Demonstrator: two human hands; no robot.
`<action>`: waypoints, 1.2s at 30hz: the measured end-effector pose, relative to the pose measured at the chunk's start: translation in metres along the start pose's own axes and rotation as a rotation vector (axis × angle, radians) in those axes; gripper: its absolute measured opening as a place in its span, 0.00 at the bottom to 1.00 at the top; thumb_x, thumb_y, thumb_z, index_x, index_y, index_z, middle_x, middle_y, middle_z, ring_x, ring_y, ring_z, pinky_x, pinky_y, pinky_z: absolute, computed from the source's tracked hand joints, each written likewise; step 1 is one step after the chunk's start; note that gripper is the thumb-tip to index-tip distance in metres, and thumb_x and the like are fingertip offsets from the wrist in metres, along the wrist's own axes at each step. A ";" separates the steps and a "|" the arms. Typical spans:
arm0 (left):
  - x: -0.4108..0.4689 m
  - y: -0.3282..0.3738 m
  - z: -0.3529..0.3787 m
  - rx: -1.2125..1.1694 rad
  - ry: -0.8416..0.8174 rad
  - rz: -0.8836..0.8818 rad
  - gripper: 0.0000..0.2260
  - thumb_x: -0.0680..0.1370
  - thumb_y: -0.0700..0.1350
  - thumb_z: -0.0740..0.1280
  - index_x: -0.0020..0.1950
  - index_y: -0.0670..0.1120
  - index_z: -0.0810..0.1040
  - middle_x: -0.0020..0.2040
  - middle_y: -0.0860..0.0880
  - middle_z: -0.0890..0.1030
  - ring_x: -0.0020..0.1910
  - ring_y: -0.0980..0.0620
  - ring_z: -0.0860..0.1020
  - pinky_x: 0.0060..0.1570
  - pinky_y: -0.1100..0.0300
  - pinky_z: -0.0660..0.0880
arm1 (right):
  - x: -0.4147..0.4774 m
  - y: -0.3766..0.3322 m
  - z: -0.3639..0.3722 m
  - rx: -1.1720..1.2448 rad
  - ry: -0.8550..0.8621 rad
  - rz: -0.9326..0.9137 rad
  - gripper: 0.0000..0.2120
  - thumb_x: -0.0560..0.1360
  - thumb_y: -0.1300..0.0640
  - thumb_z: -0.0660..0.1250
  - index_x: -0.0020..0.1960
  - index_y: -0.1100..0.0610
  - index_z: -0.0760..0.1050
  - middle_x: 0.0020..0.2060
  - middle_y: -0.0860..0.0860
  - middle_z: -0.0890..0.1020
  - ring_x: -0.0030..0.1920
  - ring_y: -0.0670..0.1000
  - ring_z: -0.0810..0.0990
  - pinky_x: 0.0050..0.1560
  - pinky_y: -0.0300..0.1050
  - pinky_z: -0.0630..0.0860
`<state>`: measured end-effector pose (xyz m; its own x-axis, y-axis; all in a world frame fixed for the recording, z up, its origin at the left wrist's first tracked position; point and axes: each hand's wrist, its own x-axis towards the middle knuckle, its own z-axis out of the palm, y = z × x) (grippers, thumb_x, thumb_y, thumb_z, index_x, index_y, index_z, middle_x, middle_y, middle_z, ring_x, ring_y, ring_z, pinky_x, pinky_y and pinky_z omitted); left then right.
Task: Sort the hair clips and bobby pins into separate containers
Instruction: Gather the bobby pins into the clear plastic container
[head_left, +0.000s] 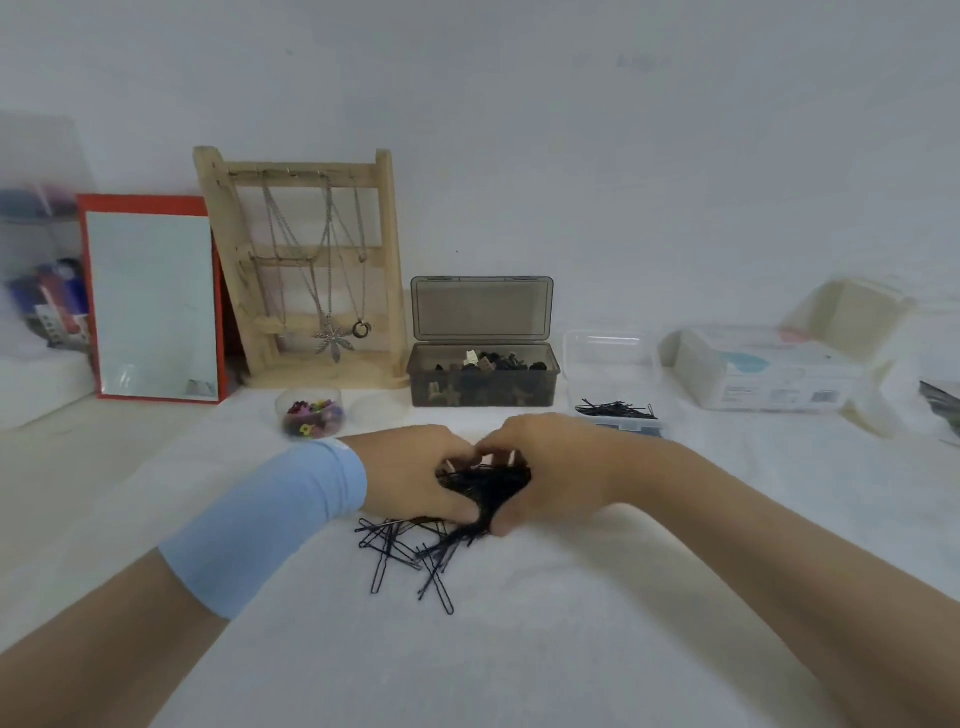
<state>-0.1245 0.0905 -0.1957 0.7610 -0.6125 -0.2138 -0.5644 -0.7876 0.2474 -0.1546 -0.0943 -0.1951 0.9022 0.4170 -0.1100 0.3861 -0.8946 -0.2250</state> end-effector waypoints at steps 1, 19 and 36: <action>-0.002 0.001 -0.002 -0.085 -0.003 0.011 0.20 0.77 0.55 0.69 0.68 0.53 0.74 0.61 0.57 0.76 0.57 0.55 0.76 0.62 0.58 0.72 | -0.001 0.003 -0.004 -0.023 -0.007 0.011 0.31 0.67 0.41 0.77 0.67 0.46 0.74 0.52 0.42 0.77 0.55 0.48 0.77 0.54 0.43 0.74; -0.023 -0.011 0.000 -0.038 0.014 -0.112 0.37 0.71 0.50 0.76 0.77 0.53 0.63 0.69 0.55 0.72 0.57 0.59 0.72 0.59 0.67 0.69 | 0.017 -0.015 -0.011 -0.058 -0.077 -0.083 0.12 0.70 0.44 0.74 0.51 0.47 0.83 0.42 0.44 0.83 0.44 0.47 0.79 0.42 0.38 0.74; 0.011 -0.020 0.008 0.192 0.182 -0.364 0.19 0.81 0.41 0.60 0.70 0.54 0.74 0.69 0.49 0.71 0.67 0.46 0.71 0.65 0.51 0.70 | 0.032 -0.001 0.003 -0.037 -0.023 0.116 0.11 0.81 0.52 0.61 0.56 0.55 0.79 0.59 0.55 0.76 0.62 0.57 0.74 0.58 0.46 0.70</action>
<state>-0.1071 0.0992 -0.2103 0.9553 -0.2846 -0.0804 -0.2853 -0.9584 0.0036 -0.1263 -0.0795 -0.2017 0.9367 0.3138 -0.1551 0.2868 -0.9421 -0.1737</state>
